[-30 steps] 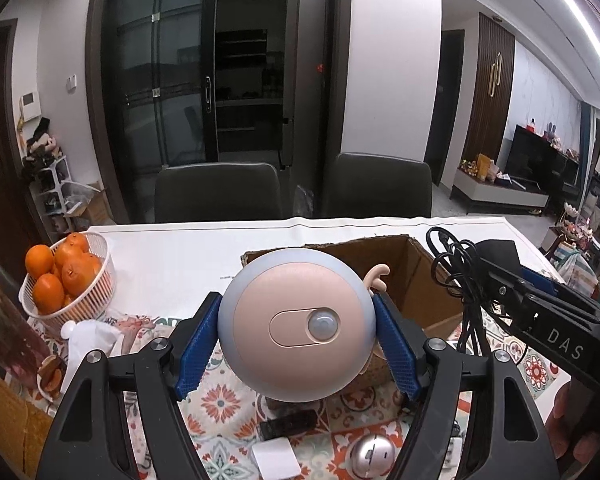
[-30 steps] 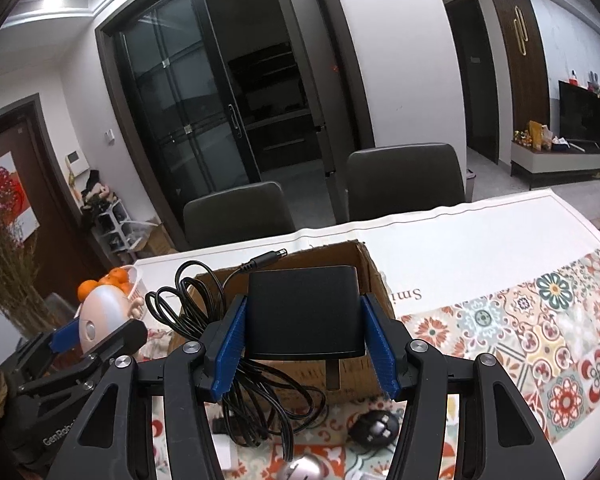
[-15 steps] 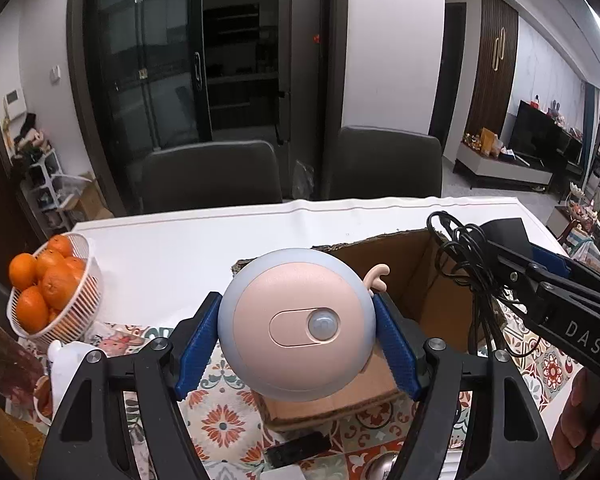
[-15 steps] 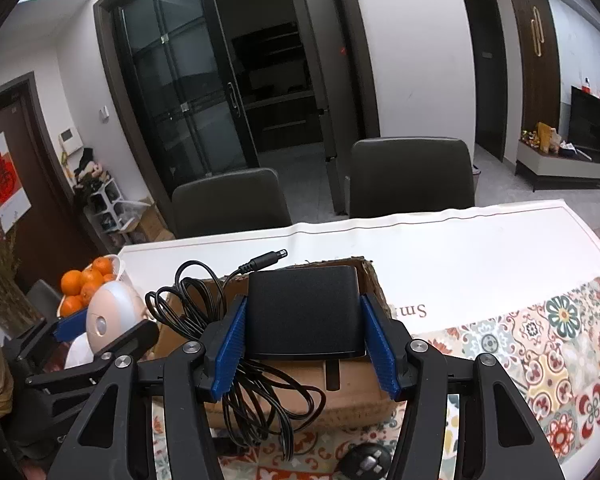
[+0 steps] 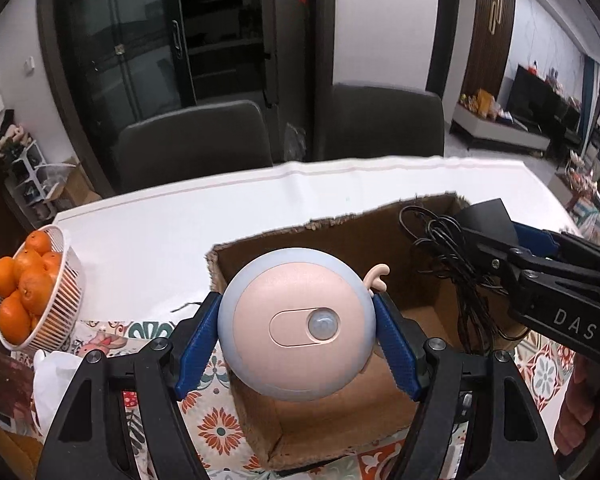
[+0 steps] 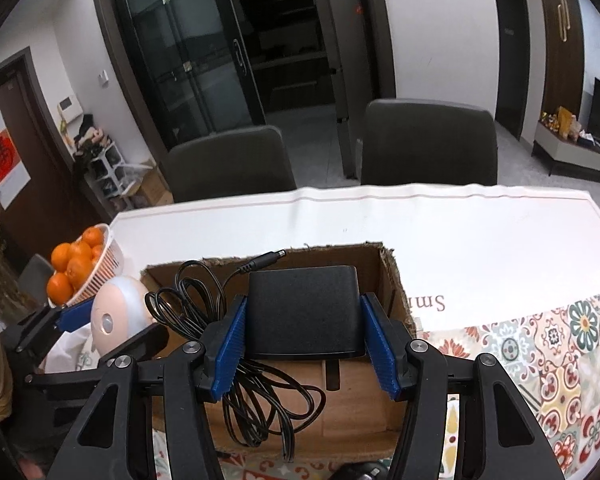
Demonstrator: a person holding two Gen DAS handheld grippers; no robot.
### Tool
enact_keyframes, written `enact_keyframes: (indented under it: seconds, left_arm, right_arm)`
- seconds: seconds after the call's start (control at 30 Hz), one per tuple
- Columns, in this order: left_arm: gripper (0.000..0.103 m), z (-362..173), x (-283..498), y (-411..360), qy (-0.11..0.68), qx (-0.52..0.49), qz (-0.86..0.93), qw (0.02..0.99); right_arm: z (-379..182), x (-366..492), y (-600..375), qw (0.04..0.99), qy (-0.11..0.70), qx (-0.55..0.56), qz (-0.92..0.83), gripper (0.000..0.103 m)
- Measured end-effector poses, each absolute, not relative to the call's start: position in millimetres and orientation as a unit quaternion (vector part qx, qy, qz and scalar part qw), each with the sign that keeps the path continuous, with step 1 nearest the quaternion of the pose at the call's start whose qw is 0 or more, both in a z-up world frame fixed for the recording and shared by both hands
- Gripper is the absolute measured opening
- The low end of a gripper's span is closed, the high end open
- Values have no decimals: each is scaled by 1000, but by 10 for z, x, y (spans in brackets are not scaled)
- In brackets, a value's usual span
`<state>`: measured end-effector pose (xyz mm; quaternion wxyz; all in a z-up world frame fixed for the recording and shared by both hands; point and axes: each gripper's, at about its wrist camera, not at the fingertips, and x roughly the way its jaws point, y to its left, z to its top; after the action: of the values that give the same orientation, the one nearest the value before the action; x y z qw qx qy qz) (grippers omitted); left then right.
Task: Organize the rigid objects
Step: 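Carry the pink lamp in the left tool while the right tool carries the adapter over the box, then open the left tool dropping the lamp into the box while the right tool releases the adapter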
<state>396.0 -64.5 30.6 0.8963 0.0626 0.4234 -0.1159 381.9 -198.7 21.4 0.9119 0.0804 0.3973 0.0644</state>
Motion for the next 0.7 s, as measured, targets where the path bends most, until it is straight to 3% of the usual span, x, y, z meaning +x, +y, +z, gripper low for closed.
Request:
enact_keyframes:
  seconds: [0.37,0.7]
  left_arm:
    - [74,85,4063,-731,463,76,-132,873]
    - [77,179,3925,-696,437,78,-115,889]
  right_arm:
    - [-63,4060,-2023,886,448,84,79,57]
    - [-73,3988,-2053,885,448,91,82,58]
